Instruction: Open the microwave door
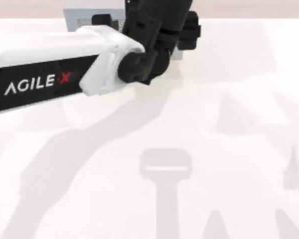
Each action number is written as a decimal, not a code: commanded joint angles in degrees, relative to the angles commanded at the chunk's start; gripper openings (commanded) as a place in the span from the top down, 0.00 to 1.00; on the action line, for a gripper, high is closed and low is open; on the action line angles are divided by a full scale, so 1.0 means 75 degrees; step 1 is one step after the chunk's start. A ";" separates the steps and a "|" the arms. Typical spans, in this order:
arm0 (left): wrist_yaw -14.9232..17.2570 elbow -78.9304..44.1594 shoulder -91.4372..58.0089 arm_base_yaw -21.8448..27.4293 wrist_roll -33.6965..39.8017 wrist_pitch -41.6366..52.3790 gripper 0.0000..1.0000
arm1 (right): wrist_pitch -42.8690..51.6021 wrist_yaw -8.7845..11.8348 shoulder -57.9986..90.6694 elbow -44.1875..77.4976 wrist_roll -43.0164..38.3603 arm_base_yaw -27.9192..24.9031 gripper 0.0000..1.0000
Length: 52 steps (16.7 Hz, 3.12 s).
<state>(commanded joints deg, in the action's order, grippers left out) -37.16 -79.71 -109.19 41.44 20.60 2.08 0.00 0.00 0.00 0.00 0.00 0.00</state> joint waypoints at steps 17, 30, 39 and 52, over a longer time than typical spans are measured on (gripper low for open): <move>0.0614 -0.1798 -0.2069 -0.0692 -0.0471 -0.0464 0.00 | 0.0000 0.0000 0.0000 0.0000 0.0000 0.0000 0.00; 0.0614 -0.1798 -0.2069 -0.0692 -0.0471 -0.0464 0.83 | 0.0000 0.0000 0.0000 0.0000 0.0000 0.0000 0.00; 0.0614 -0.1798 -0.2069 -0.0692 -0.0471 -0.0464 1.00 | 0.0000 0.0000 0.0000 0.0000 0.0000 0.0000 0.00; 0.1515 -0.4678 -0.3121 -0.0521 0.0388 0.3712 1.00 | 0.0000 0.0000 0.0000 0.0000 0.0000 0.0000 0.00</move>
<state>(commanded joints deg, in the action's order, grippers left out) -25.80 -114.79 -132.60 37.53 23.51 29.92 0.00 0.00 0.00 0.00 0.00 0.00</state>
